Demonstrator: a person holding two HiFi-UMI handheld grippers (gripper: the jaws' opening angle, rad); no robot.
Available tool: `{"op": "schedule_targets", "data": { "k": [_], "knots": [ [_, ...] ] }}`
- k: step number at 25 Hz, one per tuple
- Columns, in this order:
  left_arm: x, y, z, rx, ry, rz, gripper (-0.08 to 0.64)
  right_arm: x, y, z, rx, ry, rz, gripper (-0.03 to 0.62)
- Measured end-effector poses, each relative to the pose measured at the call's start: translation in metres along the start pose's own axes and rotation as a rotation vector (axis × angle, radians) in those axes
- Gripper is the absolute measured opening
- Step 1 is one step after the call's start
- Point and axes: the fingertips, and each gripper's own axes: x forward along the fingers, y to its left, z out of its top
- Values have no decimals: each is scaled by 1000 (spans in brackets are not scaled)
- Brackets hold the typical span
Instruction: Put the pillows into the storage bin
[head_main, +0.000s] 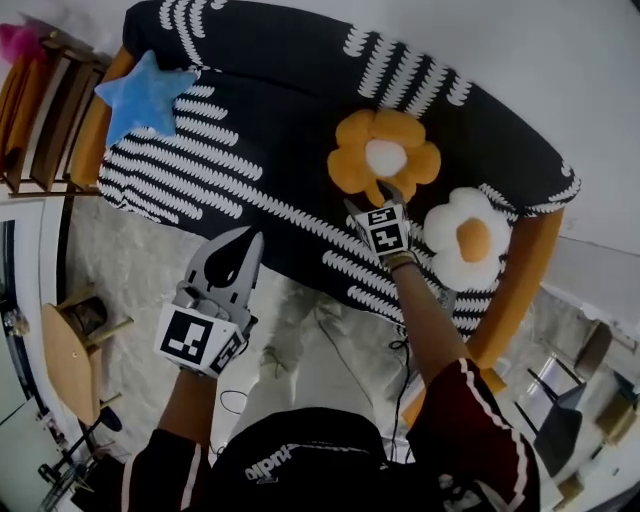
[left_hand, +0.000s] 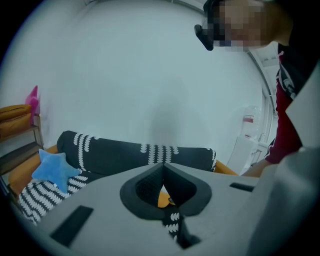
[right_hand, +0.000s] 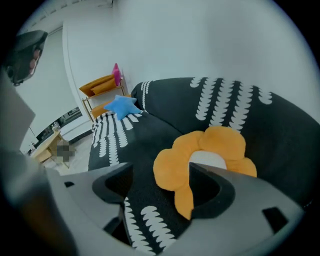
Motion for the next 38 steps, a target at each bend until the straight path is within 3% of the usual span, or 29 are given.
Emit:
{"op": "schedule_targets", "data": {
  "k": [9, 14, 23, 26, 29, 31, 38],
  "knots": [
    [1, 27, -54, -73, 75, 90, 3, 95, -29, -37, -83, 102, -5, 349],
    [0, 37, -67, -98, 93, 111, 3, 120, -27, -53, -130, 162, 26, 418],
    [7, 47, -77, -119, 103, 115, 2, 146, -39, -69, -247, 230, -67, 426],
    [3, 52, -73, -128, 108, 117, 3, 141, -40, -63, -237, 239, -82, 361],
    [0, 53, -69, -133, 108, 120, 3, 131, -42, -56, -206, 229, -83, 251],
    [-1, 49, -65, -139, 107, 115, 3, 120, -43, -52, -200, 219, -87, 140],
    [-27, 29, -35, -140, 75, 76, 3, 62, -34, -33, -194, 190, -78, 98]
  ]
}}
